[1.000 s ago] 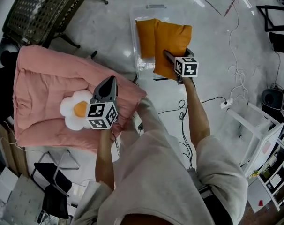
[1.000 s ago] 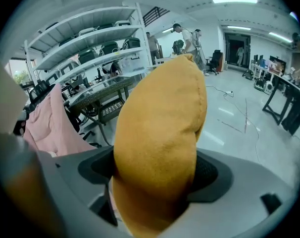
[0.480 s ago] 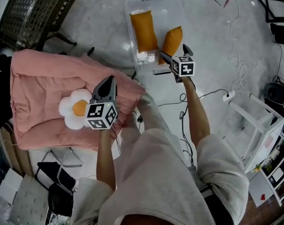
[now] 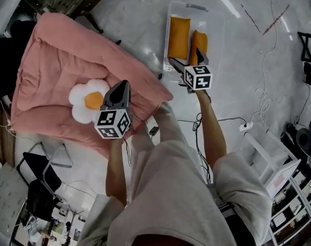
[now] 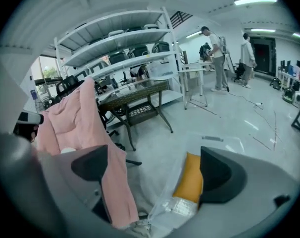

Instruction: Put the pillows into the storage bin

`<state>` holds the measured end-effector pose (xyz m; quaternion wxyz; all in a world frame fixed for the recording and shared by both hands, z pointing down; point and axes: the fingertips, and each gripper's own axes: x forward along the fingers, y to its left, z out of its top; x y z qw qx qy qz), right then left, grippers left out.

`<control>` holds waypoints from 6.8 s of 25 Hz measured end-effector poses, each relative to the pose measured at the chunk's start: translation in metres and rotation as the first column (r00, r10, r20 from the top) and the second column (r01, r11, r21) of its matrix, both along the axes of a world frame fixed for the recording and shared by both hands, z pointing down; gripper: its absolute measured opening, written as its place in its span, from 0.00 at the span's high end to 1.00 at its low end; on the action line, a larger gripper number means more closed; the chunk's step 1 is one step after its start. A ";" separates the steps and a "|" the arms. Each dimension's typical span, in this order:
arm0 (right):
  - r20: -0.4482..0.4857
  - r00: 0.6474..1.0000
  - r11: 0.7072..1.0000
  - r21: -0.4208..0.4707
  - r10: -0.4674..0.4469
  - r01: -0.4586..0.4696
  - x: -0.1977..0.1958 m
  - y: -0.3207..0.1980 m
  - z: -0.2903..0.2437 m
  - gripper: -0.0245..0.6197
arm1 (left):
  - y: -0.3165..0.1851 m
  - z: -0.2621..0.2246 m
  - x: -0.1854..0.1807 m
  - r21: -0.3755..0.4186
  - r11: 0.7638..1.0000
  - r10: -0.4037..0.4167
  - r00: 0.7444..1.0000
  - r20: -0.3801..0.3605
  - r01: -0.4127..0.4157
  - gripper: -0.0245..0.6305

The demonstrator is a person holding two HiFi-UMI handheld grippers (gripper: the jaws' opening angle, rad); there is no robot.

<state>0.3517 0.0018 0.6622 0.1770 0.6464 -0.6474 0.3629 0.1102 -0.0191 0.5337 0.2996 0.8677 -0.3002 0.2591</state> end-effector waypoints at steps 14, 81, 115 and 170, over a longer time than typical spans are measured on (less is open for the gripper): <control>0.043 0.847 0.845 0.108 -0.530 0.524 -0.320 -0.103 -0.045 0.09 | 0.011 -0.015 -0.246 0.024 0.878 -0.478 0.878 -0.005 0.478 0.93; 0.102 0.546 0.555 0.126 -0.832 0.822 -0.641 -0.022 -0.084 0.70 | 0.076 -0.047 -0.489 0.078 0.692 -0.718 0.696 -0.021 0.717 0.94; -0.178 0.955 0.908 0.309 -0.236 0.282 -0.172 -0.054 -0.264 0.70 | -0.047 -0.112 -0.079 0.172 0.984 -0.028 0.995 -0.094 0.044 0.94; -0.154 0.884 0.845 0.261 -0.441 0.467 -0.266 -0.077 -0.240 0.66 | -0.038 -0.163 -0.255 0.241 0.884 -0.408 0.913 -0.019 0.400 0.93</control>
